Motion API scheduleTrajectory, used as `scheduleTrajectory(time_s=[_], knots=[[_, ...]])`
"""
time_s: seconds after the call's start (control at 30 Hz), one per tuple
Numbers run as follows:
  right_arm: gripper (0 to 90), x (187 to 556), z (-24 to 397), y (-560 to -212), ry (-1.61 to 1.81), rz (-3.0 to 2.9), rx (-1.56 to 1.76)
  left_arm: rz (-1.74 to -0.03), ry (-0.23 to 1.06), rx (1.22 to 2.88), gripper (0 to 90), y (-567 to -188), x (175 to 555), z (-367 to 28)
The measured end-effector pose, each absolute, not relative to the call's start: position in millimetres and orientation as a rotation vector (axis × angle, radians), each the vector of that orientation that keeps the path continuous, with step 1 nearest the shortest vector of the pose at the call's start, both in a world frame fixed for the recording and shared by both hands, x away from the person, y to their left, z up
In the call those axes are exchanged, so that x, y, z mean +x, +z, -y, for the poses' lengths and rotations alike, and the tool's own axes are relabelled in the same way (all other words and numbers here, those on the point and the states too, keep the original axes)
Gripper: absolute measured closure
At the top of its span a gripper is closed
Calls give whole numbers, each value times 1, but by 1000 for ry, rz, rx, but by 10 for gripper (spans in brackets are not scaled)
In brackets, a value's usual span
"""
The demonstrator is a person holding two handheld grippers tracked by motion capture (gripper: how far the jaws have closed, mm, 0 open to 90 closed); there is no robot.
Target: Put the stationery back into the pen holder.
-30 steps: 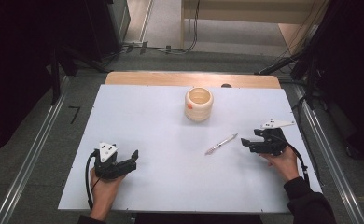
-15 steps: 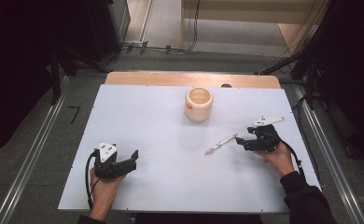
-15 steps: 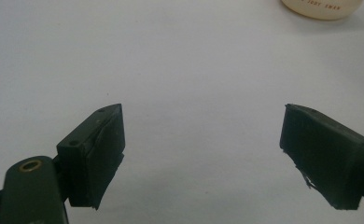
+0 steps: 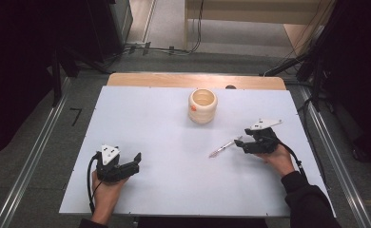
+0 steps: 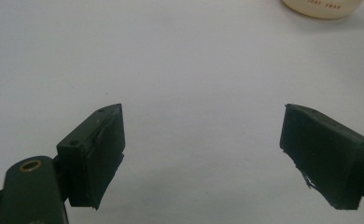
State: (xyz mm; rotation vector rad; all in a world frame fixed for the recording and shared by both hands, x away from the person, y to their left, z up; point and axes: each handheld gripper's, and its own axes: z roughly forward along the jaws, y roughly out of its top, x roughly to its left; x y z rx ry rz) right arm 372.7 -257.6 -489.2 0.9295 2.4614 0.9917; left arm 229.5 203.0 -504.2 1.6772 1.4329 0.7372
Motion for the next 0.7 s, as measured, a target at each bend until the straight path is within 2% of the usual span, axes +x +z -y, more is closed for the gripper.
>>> scheduleTrajectory(time_s=[0.7], knots=[[353, 387, 243, -497, 998, -2536, 827, -1432, 734, 1678, 149, -504, 230, -204]])
